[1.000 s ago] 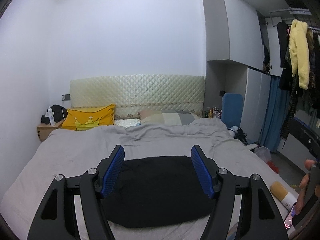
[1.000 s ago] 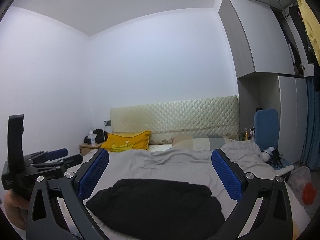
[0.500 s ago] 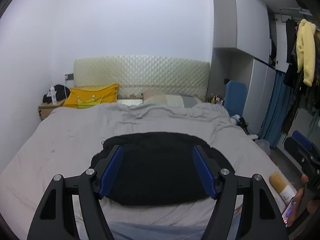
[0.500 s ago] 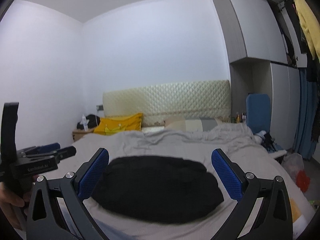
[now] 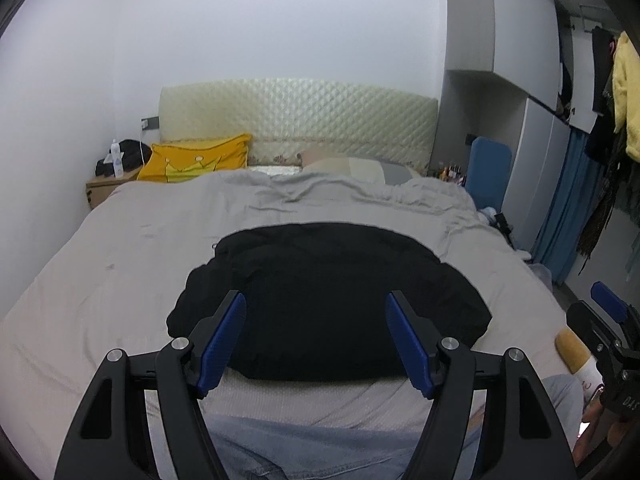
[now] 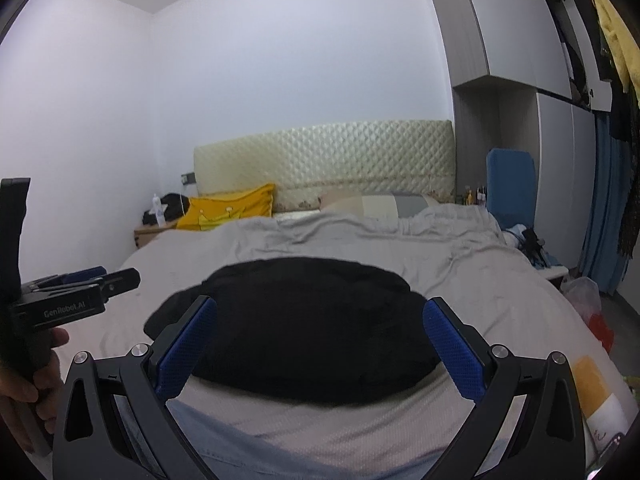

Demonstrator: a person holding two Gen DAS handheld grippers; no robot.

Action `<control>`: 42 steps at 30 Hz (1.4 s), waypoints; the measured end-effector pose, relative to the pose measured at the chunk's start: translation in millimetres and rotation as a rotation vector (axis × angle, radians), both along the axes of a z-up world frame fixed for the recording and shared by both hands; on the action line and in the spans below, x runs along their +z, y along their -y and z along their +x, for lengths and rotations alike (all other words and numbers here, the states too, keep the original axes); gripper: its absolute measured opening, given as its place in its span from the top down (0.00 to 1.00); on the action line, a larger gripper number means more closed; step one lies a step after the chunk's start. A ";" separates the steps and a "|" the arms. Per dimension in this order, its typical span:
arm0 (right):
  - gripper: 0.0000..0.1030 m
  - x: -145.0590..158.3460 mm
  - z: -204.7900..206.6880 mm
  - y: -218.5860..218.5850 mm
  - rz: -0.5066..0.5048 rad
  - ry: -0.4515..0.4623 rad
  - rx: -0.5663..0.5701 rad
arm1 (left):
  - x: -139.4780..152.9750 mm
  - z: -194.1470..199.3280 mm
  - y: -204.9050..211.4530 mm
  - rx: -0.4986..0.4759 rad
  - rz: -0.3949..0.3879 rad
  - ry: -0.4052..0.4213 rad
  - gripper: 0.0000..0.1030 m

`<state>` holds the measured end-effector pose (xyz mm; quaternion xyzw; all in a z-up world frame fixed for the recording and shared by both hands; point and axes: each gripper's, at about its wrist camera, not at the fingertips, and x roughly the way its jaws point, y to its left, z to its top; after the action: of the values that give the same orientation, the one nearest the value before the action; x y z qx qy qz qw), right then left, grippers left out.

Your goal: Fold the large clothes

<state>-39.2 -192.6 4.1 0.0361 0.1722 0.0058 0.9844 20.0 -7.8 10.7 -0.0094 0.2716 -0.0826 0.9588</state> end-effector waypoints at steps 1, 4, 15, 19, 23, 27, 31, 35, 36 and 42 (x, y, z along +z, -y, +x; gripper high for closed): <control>0.00 -2.5 -0.2 -0.6 0.001 -0.006 -0.001 | -2.2 0.5 0.8 0.001 0.003 -0.004 0.30; 0.00 -10.0 1.1 -1.0 0.015 -0.026 -0.002 | -10.4 3.9 2.8 0.006 0.016 -0.020 0.30; 0.00 -23.5 8.0 -2.3 0.020 -0.070 0.004 | -24.6 9.3 3.5 0.026 0.028 -0.059 0.29; 0.00 -24.3 9.7 -0.6 0.026 -0.076 0.003 | -26.1 10.0 4.1 0.029 0.032 -0.065 0.29; 0.00 -23.4 7.9 -0.8 0.027 -0.074 0.000 | -26.8 11.3 5.1 0.025 0.035 -0.073 0.29; 0.00 -23.3 8.1 -0.7 0.026 -0.079 0.000 | -26.2 11.1 4.1 0.024 0.031 -0.077 0.30; 0.00 -22.7 8.4 0.8 0.030 -0.083 0.000 | -26.4 11.2 4.4 0.023 0.034 -0.075 0.29; 0.00 -22.6 8.2 0.7 0.031 -0.084 -0.001 | -26.1 10.8 4.4 0.021 0.034 -0.074 0.29; 0.00 -22.6 8.2 0.7 0.032 -0.084 -0.001 | -26.1 10.1 4.5 0.021 0.034 -0.074 0.29; 0.00 -23.1 6.3 -0.8 0.037 -0.083 -0.006 | -26.0 9.2 4.3 0.019 0.032 -0.075 0.29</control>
<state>-32.9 -191.8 -19.0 0.0549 0.2127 0.0044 0.9756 29.2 -12.1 -15.3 0.0005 0.3085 -0.0687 0.9488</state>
